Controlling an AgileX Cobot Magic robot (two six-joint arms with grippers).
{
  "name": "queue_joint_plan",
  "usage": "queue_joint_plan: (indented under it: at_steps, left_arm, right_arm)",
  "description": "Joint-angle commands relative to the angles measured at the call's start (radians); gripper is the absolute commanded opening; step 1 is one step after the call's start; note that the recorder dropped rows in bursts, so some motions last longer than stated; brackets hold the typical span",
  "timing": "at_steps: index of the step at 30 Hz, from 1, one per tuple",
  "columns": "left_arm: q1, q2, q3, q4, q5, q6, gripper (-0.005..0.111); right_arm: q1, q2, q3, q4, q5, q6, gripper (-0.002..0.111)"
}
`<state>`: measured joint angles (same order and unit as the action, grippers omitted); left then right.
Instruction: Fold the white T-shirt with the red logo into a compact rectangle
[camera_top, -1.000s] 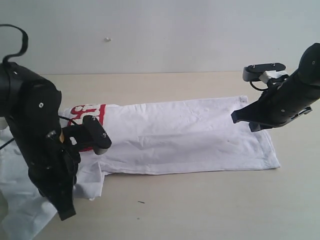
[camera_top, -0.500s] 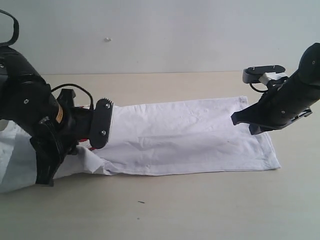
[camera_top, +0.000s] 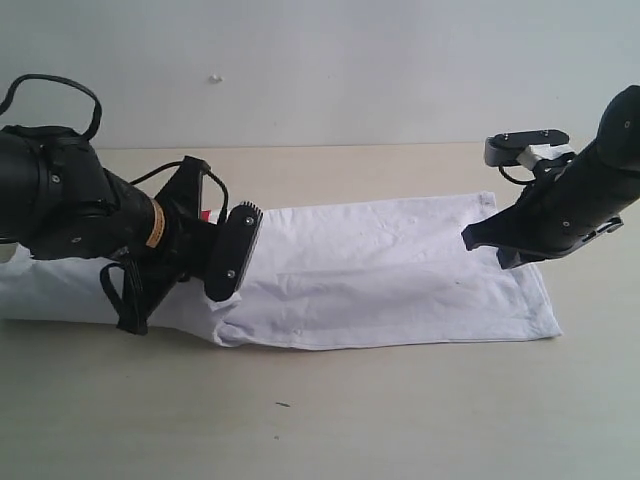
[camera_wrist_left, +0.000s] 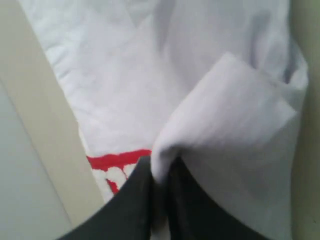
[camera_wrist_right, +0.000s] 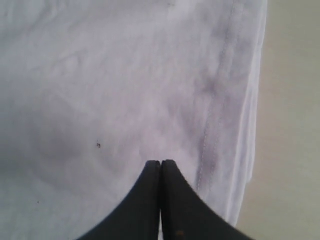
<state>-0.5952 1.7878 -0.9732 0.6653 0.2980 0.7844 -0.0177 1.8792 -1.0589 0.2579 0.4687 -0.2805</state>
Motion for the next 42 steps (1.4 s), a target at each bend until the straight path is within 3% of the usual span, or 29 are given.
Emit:
queue_joint_plan:
  at_steps: [1, 7, 15, 18, 22, 24, 28, 31, 34, 37, 42]
  left_arm:
    - [0.05, 0.025, -0.018, 0.064, -0.077, -0.094, 0.022]
    - [0.121, 0.032, -0.018, 0.064, -0.105, -0.18, 0.04]
    - [0.156, 0.032, -0.018, 0.032, -0.148, -0.418, 0.044]
    - [0.127, 0.032, -0.018, -0.043, -0.119, -0.431, 0.035]
    - [0.09, 0.037, -0.018, -0.176, -0.088, -0.431, 0.0]
    - [0.086, 0.045, -0.028, -0.266, -0.068, -0.429, 0.0]
    - [0.088, 0.111, -0.153, -0.504, 0.185, -0.28, 0.0]
    - [0.088, 0.157, -0.209, -0.642, 0.263, -0.157, 0.0]
    - [0.09, 0.21, -0.242, -0.641, 0.234, -0.171, 0.0]
    - [0.122, 0.251, -0.252, -0.604, 0.071, -0.247, 0.0]
    - [0.158, 0.283, -0.263, -0.574, -0.011, -0.247, 0.0]
  right_arm:
    - [0.001, 0.001, -0.007, -0.001, -0.025, -0.012, 0.0]
    - [0.001, 0.001, -0.007, -0.001, -0.035, -0.012, 0.0]
    - [0.001, 0.001, -0.007, -0.001, -0.035, -0.012, 0.0]
    - [0.001, 0.001, -0.007, -0.001, -0.035, -0.012, 0.0]
    - [0.001, 0.001, -0.007, -0.001, -0.035, -0.012, 0.0]
    - [0.001, 0.001, -0.007, -0.001, -0.033, -0.012, 0.0]
    - [0.001, 0.001, -0.007, 0.004, -0.022, -0.012, 0.0]
    - [0.001, 0.001, -0.007, 0.004, -0.022, -0.012, 0.0]
    - [0.001, 0.001, -0.007, 0.004, -0.022, -0.012, 0.0]
    - [0.001, 0.001, -0.007, 0.004, -0.026, -0.012, 0.0]
    - [0.001, 0.001, -0.007, 0.004, -0.03, -0.012, 0.0]
